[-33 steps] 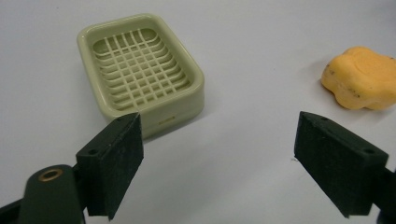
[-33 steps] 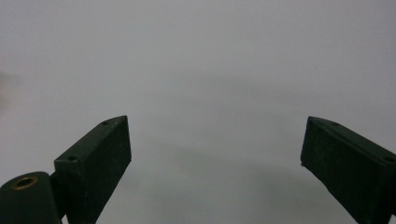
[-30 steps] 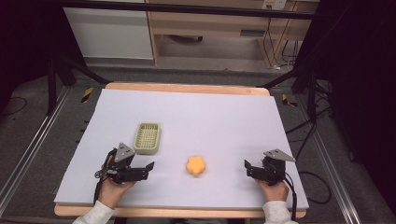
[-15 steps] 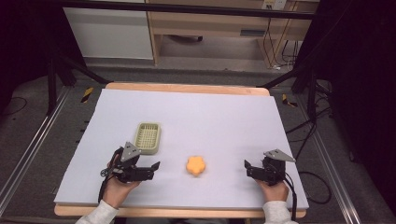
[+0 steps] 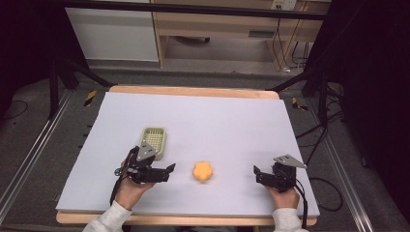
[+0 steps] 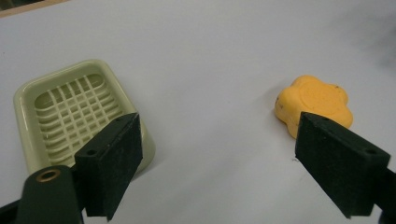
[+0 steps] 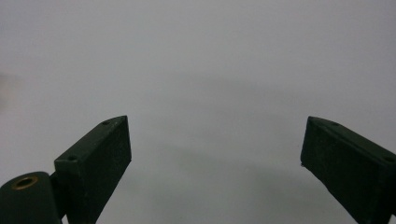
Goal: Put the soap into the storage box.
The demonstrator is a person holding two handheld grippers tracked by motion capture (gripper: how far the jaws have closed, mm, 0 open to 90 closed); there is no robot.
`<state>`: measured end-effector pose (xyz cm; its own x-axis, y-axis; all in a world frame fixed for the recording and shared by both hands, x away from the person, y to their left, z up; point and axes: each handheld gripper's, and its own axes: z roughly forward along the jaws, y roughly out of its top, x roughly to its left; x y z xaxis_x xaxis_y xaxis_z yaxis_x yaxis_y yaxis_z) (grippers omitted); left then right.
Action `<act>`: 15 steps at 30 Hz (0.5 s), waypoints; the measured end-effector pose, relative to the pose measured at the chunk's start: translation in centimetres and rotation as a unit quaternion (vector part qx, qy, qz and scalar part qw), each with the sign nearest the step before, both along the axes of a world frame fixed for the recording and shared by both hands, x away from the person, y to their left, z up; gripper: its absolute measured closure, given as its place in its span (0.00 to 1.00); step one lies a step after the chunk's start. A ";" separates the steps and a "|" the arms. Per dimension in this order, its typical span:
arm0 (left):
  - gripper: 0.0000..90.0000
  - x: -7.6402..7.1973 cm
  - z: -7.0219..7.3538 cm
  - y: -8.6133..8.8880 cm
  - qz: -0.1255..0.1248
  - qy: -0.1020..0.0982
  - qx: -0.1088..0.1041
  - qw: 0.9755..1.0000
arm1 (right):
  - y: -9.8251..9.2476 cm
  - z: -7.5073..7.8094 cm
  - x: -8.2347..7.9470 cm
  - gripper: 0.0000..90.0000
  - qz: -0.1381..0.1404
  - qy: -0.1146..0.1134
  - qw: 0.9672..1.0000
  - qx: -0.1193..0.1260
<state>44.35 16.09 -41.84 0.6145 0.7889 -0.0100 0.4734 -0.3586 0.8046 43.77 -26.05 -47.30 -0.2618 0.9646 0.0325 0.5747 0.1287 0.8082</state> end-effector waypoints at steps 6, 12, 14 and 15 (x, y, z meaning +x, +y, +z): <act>0.16 0.3 0.4 -1.2 -0.014 0.000 0.006 1.000 | 0.0 0.0 0.0 0.10 0.000 0.000 1.000 -0.001; 0.17 0.5 0.2 -2.3 -0.024 0.005 0.016 1.000 | 0.0 0.0 0.0 0.11 -0.001 0.001 1.000 0.001; 0.17 0.5 0.1 -2.6 -0.027 0.005 0.020 0.999 | 0.0 0.0 0.0 0.11 0.000 0.001 1.000 0.001; 0.17 0.6 0.0 -2.8 -0.028 0.006 0.021 0.999 | 0.0 0.0 0.0 0.11 0.000 0.001 1.000 0.001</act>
